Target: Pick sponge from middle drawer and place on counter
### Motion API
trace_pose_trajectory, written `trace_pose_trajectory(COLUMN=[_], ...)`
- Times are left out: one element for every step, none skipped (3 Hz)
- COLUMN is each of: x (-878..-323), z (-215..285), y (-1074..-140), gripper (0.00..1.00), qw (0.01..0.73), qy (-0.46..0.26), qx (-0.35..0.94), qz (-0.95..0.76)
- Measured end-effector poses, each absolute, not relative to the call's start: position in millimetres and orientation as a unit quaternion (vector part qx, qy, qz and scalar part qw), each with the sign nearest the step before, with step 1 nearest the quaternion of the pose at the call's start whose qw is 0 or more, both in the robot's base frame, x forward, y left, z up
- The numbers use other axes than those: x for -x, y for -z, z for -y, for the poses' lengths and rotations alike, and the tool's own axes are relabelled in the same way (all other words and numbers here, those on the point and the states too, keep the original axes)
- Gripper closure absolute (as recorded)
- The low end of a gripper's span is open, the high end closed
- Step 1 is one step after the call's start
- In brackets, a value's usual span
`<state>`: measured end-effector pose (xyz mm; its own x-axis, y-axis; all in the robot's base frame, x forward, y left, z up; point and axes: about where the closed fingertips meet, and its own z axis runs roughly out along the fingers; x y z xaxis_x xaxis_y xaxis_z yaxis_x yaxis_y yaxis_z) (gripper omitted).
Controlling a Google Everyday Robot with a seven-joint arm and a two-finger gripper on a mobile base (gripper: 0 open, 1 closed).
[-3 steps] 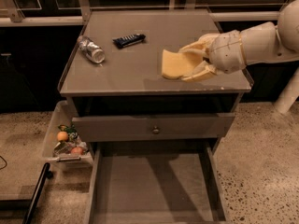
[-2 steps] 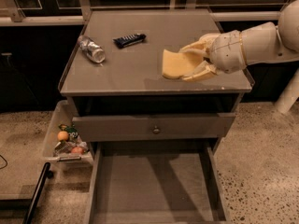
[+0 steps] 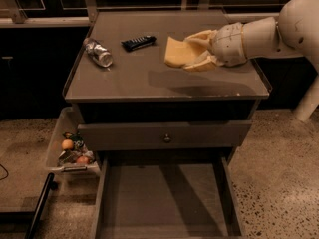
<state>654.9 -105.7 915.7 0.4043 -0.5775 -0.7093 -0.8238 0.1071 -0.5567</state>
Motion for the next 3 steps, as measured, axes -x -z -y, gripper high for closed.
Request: trace_pose_trajectory(x=[-694.3,-714.4,-720.1], z=[95.9,94.3,99.1], y=[-914.1,-897.0,-876.4], gripper=[1.00,1.00,1.00], qw=[0.536,0.522,0.491], qy=[-0.138,-0.152,-0.152], qx=[0.619,0.594,0.580], qz=[-0.557,-0.593,-0.632])
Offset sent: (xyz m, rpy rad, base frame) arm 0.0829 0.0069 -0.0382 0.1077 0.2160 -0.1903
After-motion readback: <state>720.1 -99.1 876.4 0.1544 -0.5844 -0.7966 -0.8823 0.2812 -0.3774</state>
